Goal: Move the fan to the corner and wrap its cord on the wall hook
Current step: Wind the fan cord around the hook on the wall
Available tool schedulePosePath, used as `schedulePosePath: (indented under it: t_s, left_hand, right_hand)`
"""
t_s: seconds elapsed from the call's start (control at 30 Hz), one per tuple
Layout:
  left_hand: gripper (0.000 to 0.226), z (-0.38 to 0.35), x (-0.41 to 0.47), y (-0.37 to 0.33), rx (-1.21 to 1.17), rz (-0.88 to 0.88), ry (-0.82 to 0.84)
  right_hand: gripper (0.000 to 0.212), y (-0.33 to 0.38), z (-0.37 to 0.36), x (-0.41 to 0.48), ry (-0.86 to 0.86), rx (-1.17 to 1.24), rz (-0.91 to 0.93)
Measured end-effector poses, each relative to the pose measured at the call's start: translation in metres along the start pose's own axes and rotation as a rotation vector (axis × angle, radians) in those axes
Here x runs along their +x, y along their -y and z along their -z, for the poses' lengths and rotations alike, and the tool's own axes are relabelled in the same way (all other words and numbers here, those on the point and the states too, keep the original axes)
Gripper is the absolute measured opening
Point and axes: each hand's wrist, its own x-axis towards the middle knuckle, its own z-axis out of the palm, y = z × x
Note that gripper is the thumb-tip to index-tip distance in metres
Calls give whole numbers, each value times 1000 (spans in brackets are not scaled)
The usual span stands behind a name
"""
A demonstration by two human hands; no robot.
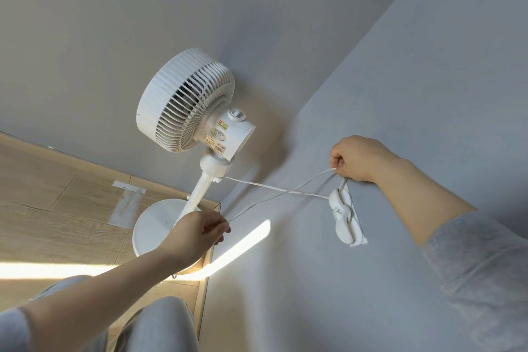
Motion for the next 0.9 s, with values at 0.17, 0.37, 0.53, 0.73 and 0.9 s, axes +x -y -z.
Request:
schedulePosePath:
  t_s: [0.17,0.37,0.53,0.73,0.9]
  left_hand:
    - [19,3,-10,-11,-20,-41,-6]
    - [20,10,-27,-26,5,-77,-25]
    - [19,20,-45,-35,54,-85,-33]
    - [20,26,-68,-31,115,-86,-39]
    - [20,30,-85,-29,134,-77,-52]
  right_hand:
    - [19,-6,13,-23,-10,44,-27]
    - [16,-7,26,-58,-32,82,-39]
    - [17,-4,26,-89,-73,95,-40]
    - [15,11,13,-123,-83,130,-44]
    - [17,23,-3,-142,-88,118,-70]
